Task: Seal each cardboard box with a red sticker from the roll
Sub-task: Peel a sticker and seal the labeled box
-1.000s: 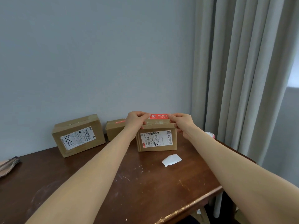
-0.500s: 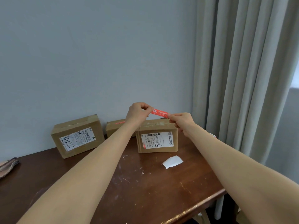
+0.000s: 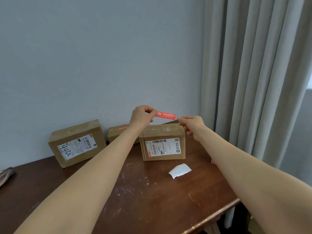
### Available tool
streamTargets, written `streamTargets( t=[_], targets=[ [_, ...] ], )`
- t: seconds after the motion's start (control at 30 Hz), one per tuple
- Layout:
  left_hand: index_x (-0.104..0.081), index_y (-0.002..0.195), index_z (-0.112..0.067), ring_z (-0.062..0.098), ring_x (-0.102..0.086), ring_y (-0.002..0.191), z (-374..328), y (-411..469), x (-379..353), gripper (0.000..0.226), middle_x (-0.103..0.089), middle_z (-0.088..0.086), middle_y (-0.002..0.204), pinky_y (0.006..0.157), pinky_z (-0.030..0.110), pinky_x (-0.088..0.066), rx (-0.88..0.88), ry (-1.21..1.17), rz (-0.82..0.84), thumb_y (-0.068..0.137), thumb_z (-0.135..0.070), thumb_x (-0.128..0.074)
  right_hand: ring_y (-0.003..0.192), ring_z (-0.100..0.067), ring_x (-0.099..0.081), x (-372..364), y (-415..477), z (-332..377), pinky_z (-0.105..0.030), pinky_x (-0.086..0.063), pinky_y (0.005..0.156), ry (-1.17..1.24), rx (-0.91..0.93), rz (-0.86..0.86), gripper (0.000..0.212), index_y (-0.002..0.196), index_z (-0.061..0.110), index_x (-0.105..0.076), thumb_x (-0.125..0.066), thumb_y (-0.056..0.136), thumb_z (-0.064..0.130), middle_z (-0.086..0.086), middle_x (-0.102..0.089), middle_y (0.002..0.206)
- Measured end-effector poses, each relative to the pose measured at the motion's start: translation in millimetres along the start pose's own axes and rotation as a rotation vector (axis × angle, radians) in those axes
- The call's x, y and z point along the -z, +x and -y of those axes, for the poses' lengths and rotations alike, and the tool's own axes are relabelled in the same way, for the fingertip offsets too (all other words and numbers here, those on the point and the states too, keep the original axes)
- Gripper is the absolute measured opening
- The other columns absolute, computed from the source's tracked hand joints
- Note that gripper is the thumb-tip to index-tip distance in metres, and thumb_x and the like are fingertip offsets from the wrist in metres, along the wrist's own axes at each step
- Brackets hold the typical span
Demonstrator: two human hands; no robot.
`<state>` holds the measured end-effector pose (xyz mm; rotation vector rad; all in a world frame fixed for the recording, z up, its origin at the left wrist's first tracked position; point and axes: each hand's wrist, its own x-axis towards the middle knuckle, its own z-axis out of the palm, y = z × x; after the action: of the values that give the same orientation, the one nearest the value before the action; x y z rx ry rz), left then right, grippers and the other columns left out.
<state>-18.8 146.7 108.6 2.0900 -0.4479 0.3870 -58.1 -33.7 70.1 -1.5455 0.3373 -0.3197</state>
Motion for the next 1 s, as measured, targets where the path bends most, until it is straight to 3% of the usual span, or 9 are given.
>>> streamTargets(
  t=[0.33,0.5,0.67,0.87,1.0],
  targets=[
    [-0.066,0.095,-0.015,0.007,-0.057,0.065,11,3,0,0.011,-0.061,-0.005,0.085,0.057,0.020,-0.045,0.080,-0.099,0.009,0.092,-0.023,-0.059,0.048,-0.011,-0.031,-14,7,6,-0.017,-0.026,0.032,0.009,-0.010,0.026,0.015,0.076,0.012,-0.063,-0.073,0.084,0.018,0.000,-0.050,0.064],
    [-0.069,0.086,-0.017,0.011,-0.056,0.075,23,11,-5,0.010,-0.067,-0.001,0.092,0.075,0.035,-0.051,0.161,-0.087,-0.023,0.089,-0.025,-0.063,0.051,-0.010,-0.035,-20,14,11,-0.021,-0.030,0.044,-0.178,0.041,0.015,0.014,0.080,0.010,-0.065,-0.071,0.086,0.022,0.001,-0.047,0.064],
    [-0.073,0.090,-0.013,0.014,-0.058,0.085,39,17,-14,0.019,-0.070,0.000,0.110,0.077,0.029,-0.047,0.222,0.102,0.020,0.089,-0.029,-0.063,0.053,-0.017,-0.036,-24,28,5,-0.028,-0.033,0.056,-0.453,0.083,-0.003,0.035,0.055,0.015,-0.049,-0.072,0.080,0.023,0.000,-0.039,0.054],
    [-0.072,0.101,-0.013,0.020,-0.061,0.107,48,25,-22,0.030,-0.066,0.000,0.122,0.080,0.031,-0.047,0.286,0.284,0.070,0.086,-0.039,-0.066,0.053,-0.017,-0.041,-31,36,-2,-0.026,-0.033,0.052,-0.674,0.082,-0.016,0.030,0.061,0.017,-0.045,-0.065,0.080,0.028,0.000,-0.045,0.059],
    [-0.072,0.095,-0.012,0.018,-0.064,0.090,51,28,-24,0.033,-0.070,-0.002,0.103,0.064,0.027,-0.045,0.326,0.362,0.098,0.084,-0.043,-0.065,0.056,-0.018,-0.045,-35,37,-3,-0.024,-0.033,0.052,-0.763,0.072,-0.036,0.027,0.062,0.017,-0.043,-0.060,0.081,0.026,0.001,-0.047,0.062]
  ],
)
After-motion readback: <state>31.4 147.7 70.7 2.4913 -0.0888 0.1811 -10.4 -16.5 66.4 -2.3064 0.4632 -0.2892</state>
